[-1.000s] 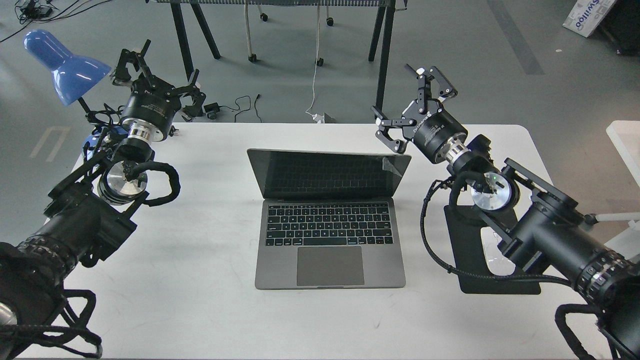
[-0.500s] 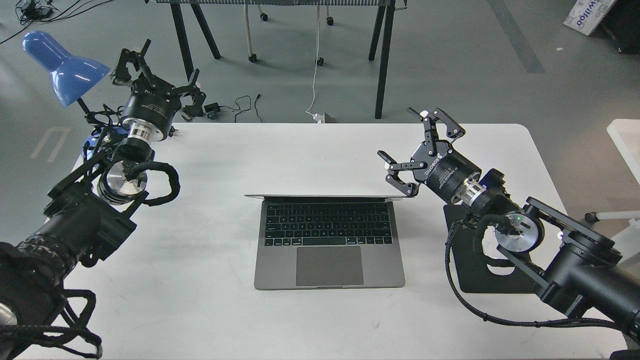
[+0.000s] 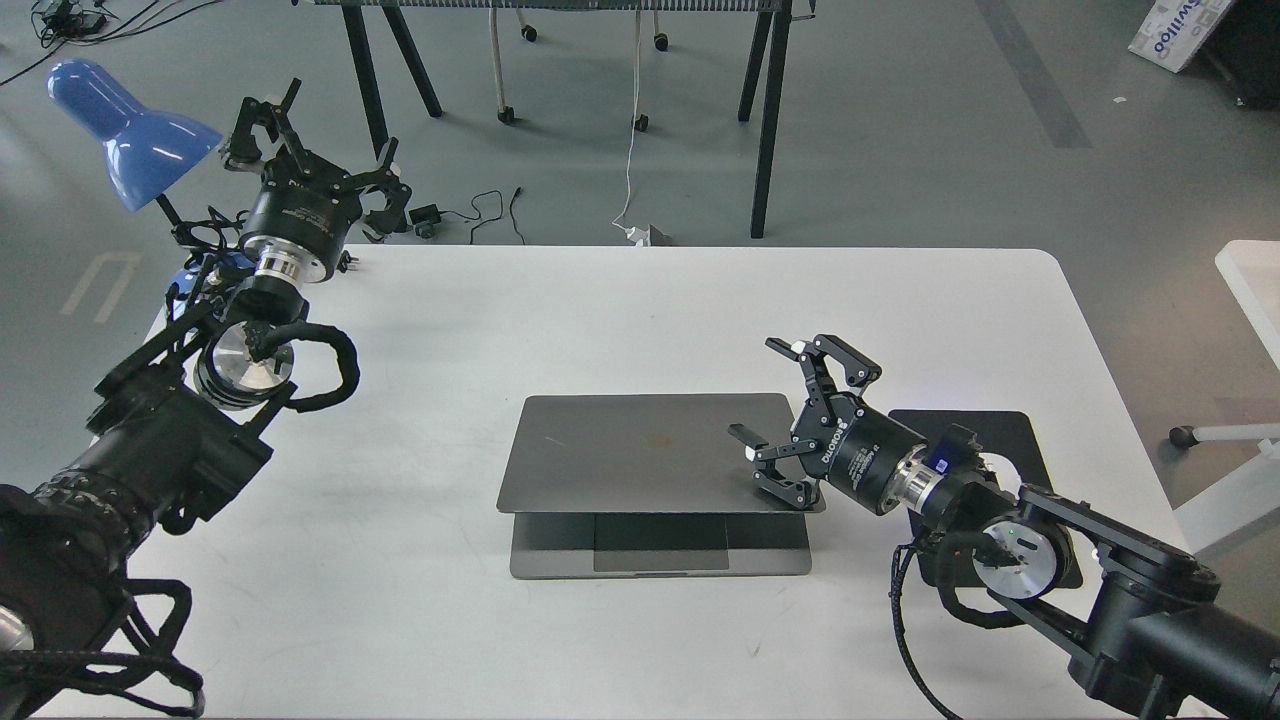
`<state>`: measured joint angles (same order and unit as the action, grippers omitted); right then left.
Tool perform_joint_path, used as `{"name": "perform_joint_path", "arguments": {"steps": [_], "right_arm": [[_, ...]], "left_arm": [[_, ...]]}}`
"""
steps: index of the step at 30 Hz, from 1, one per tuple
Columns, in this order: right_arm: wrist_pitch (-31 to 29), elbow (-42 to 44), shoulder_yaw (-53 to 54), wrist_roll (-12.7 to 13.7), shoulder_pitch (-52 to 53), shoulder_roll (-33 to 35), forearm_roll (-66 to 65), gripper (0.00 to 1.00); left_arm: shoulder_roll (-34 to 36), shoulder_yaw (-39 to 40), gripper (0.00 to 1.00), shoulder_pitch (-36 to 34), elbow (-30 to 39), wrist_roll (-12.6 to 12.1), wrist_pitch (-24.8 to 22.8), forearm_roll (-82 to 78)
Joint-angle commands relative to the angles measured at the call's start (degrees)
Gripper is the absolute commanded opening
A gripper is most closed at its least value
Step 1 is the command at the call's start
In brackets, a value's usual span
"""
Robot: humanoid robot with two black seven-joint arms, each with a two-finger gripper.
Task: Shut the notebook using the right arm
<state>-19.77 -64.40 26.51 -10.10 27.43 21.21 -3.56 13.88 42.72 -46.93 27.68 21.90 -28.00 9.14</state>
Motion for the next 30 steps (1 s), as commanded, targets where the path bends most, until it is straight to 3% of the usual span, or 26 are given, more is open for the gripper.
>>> {"name": "perform_joint_path", "arguments": {"steps": [1, 7, 20, 24, 30], "right_arm": [[0.26, 1.11, -2.33, -0.01, -0.10, -0.03, -1.01, 1.00], [3.51, 4.63, -6.38, 0.08, -0.62, -0.56, -4.62, 1.00], [3.51, 4.55, -5.95, -0.18, -0.63, -0.47, -4.62, 1.00], [2.46, 2.10, -0.08, -0.71, -0.45, 0.23, -4.53, 1.00], [-3.61, -0.37, 14.07, -0.27, -0.54, 2.96, -4.44, 1.00]], "left_arm": [[0.00, 0.00, 1.00, -0.01, 0.00, -0.02, 0.00, 0.00], [0.00, 0.00, 1.00, -0.01, 0.00, -0.02, 0.00, 0.00], [0.00, 0.00, 1.00, -0.01, 0.00, -0.02, 0.00, 0.00], [0.00, 0.00, 1.00, -0.01, 0.00, 0.07, 0.00, 0.00], [0.00, 0.00, 1.00, 0.08, 0.00, -0.02, 0.00, 0.00]]}}
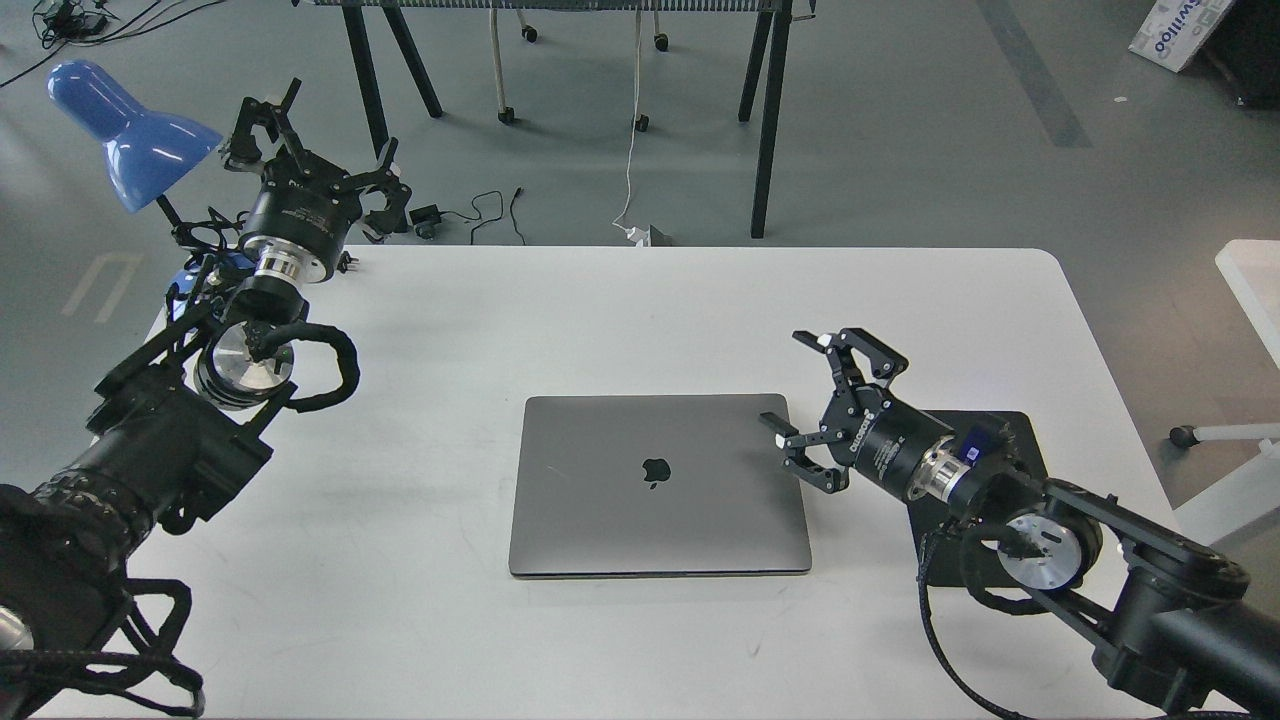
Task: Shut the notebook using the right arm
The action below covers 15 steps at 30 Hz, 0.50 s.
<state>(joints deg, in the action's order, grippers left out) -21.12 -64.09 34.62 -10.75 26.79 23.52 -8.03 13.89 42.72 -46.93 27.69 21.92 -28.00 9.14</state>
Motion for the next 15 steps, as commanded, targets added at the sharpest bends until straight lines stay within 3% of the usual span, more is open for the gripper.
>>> {"name": "perform_joint_path", "arguments": {"steps": [1, 9, 15], "right_arm": [[-2.26, -0.69, 8.51, 0.72, 0.36, 0.65, 0.04, 1.00], [-2.08, 1.24, 30.40, 5.38, 1.42, 0.04, 1.70, 1.00], [-2.44, 11.86, 34.55, 6.44, 4.58, -1.99, 11.43, 1.00]], "left_arm": [[0.00, 0.00, 1.00, 0.00, 0.00, -0.04, 0.00, 0.00], [0.00, -0.09, 1.00, 0.00, 0.00, -0.04, 0.00, 0.00], [-0.09, -0.18, 1.00, 0.00, 0.00, -0.04, 0.00, 0.00]]}}
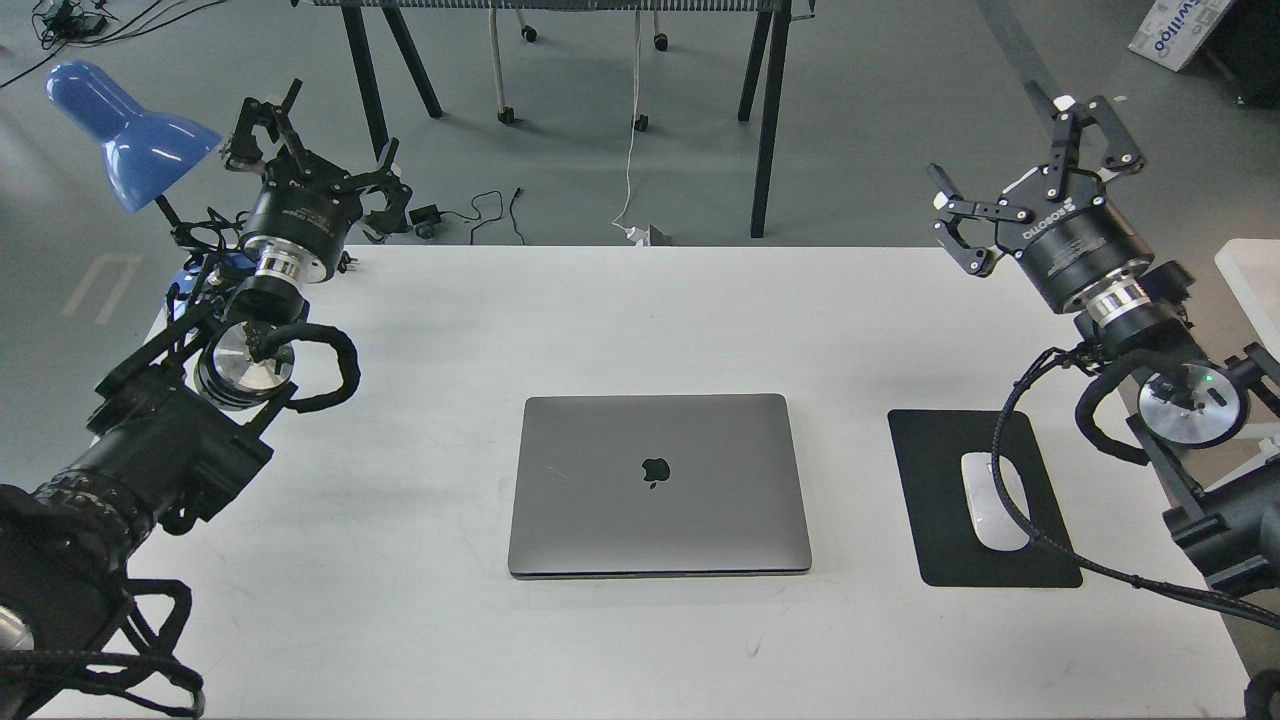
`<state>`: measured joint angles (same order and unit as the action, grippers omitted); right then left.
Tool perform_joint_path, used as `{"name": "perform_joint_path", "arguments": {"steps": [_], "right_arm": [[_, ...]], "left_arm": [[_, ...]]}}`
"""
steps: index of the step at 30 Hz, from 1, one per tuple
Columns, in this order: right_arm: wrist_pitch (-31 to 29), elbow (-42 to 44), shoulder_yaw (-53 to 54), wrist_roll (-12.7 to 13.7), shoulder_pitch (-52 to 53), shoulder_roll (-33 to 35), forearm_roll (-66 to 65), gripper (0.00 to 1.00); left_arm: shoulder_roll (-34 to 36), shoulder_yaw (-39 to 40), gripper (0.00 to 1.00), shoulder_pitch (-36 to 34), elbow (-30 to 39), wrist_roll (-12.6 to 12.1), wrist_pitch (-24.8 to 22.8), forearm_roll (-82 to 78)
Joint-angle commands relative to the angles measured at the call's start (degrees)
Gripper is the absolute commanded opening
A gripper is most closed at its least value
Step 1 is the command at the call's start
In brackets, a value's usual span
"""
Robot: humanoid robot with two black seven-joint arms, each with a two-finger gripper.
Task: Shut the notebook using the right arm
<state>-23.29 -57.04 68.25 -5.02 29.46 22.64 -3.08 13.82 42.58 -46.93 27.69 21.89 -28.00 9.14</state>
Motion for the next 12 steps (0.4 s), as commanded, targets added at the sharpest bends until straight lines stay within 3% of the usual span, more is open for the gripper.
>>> {"name": "perform_joint_path", "arguments": {"steps": [1, 7, 12], "right_arm": [[-0.26, 6.66, 0.92, 0.71, 2.70, -1.19, 8.95, 1.00], [-0.52, 14.67, 0.92, 0.36, 6.65, -4.71, 11.26, 1.00], [0.00, 15.29, 0.04, 0.54, 7.80, -4.80, 11.26, 1.00]], "left_arm": [[-0.02, -0.04, 1.00, 0.00, 0.00, 0.00, 0.00, 0.00], [-0.02, -0.04, 1.00, 0.00, 0.00, 0.00, 0.00, 0.00], [-0.02, -0.22, 1.00, 0.00, 0.00, 0.00, 0.00, 0.00]]}}
